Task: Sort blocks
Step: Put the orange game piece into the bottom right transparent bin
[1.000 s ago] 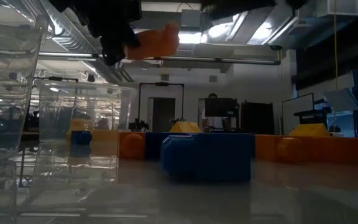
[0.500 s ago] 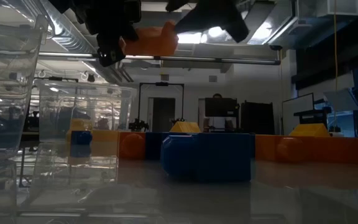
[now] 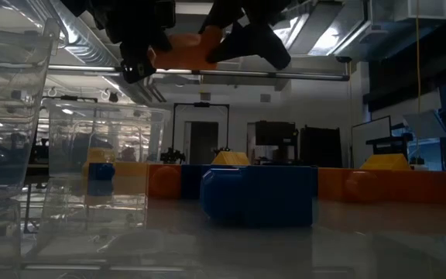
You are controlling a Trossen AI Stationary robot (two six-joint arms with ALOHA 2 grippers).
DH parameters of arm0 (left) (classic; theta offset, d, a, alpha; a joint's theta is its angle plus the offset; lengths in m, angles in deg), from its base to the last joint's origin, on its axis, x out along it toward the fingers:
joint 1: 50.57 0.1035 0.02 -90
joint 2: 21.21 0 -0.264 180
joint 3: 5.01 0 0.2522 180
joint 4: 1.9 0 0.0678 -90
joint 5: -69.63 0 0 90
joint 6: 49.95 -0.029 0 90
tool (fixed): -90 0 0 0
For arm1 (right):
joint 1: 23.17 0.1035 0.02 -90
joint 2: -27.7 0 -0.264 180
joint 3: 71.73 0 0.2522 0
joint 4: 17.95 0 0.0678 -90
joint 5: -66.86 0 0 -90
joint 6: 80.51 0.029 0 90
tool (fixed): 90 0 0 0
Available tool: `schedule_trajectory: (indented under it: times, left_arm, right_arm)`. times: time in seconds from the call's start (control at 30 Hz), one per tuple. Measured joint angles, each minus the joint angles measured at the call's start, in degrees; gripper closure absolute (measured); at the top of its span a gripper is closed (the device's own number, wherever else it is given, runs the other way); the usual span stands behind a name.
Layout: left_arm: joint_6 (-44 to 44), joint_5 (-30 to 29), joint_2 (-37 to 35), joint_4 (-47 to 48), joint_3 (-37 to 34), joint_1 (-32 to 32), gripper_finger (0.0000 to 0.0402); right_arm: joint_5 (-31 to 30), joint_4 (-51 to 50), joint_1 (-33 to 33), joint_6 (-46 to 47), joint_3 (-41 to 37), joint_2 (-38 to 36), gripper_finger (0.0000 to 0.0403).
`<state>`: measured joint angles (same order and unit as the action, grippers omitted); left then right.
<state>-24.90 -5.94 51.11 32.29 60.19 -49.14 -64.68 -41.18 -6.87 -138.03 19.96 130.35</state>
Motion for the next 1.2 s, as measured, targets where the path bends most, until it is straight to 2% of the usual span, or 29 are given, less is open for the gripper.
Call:
schedule_trajectory:
  times: [0.13,0.23,0.43,0.47,0.7,0.93,1.2]
  left_arm:
    - [-0.22,0.00,0.00,0.00,0.00,-0.01,0.0291]
    - [-1.38,0.00,0.00,0.00,0.00,-0.02,0.0290]
    - [-2.78,0.02,0.04,0.10,0.00,-0.01,0.0289]
    - [-2.78,0.00,0.03,0.09,0.00,-0.02,0.0289]
    - [-4.44,0.40,0.04,0.09,0.00,0.00,0.0288]
    - [-10.36,9.49,0.07,-0.04,-0.02,0.04,0.0288]
    - [-12.68,12.12,0.07,0.04,-0.02,0.11,0.0288]
  right_arm:
    - [6.36,0.00,-1.10,0.04,0.00,0.00,0.0178]
    - [7.89,0.79,-1.37,0.05,0.00,0.00,0.0190]
    - [8.18,0.62,-1.34,0.04,0.00,0.00,0.0265]
    - [8.18,0.45,-1.34,0.06,0.00,0.00,0.0268]
    - [8.18,0.33,-1.30,0.16,0.00,0.00,0.0268]
    - [8.55,1.08,0.39,2.30,0.17,0.00,0.0253]
    - [8.08,0.94,2.49,2.42,0.20,-0.02,0.0266]
